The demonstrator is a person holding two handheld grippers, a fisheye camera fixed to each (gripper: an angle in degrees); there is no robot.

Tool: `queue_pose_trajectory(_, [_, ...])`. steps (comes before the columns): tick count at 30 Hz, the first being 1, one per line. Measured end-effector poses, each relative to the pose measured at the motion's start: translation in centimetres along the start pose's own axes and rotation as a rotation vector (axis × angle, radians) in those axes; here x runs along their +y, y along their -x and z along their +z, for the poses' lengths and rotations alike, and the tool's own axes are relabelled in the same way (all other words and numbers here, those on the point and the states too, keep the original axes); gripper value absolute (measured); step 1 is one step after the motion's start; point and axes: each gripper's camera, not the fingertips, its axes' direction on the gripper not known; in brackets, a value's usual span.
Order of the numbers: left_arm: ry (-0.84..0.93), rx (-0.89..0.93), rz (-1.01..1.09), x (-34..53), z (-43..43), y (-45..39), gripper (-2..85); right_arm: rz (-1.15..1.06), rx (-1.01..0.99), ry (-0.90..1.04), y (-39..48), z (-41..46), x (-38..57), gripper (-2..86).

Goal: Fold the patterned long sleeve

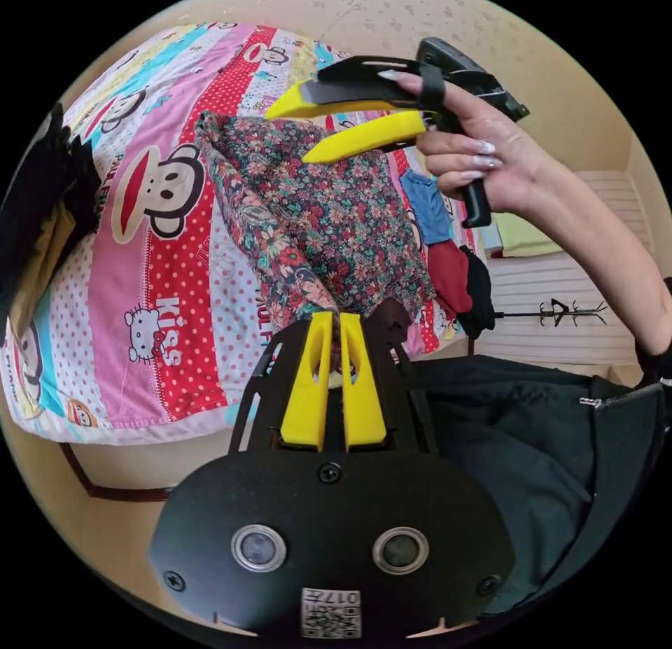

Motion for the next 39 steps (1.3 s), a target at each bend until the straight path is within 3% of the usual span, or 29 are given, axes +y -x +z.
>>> queue_pose_trajectory(3, [-0.074,0.066,-0.089,1.9,-0.1,0.5,1.3,0.064,0.149,0.082,0.5,4.8,-1.6,15.1])
queue_pose_trajectory(5, [-0.106,0.087,-0.136,2.9,-0.2,0.9,1.3,0.076,0.224,0.085,0.3,6.7,-1.7,8.8])
queue_pose_trajectory(9, [-0.137,0.113,-0.173,4.4,-0.4,1.2,1.2,-0.004,0.177,0.041,0.5,5.7,-1.1,3.9])
queue_pose_trajectory(15, [-0.116,0.178,-0.043,2.2,-0.1,-3.6,1.1,-0.142,0.093,-0.038,-1.8,-2.8,2.9,2.6])
queue_pose_trajectory(21, [0.021,0.184,0.192,-3.3,4.9,-14.3,1.1,-0.087,-0.017,-0.264,-11.1,-12.8,12.6,2.2])
queue_pose_trajectory(25, [0.087,0.178,0.197,-5.6,10.6,-19.5,1.3,0.072,-0.088,-0.383,-21.1,-15.8,19.2,1.9])
queue_pose_trajectory(30, [0.203,0.352,0.159,-5.9,16.1,-21.0,-0.8,0.304,-0.113,-0.481,-31.7,-15.5,24.1,1.1])
queue_pose_trajectory(32, [0.226,0.352,0.142,-4.8,17.2,-20.8,-0.9,0.38,-0.242,-0.495,-35.5,-14.5,25.3,0.8])
queue_pose_trajectory(35, [0.277,0.29,0.096,-2.8,18.5,-19.4,-0.9,0.453,-0.276,-0.544,-37.2,-14.5,26.5,0.7])
queue_pose_trajectory(39, [0.26,0.286,-0.047,-1.5,18.0,-16.1,-0.6,0.338,-0.348,-0.593,-36.4,-16.6,27.1,1.6])
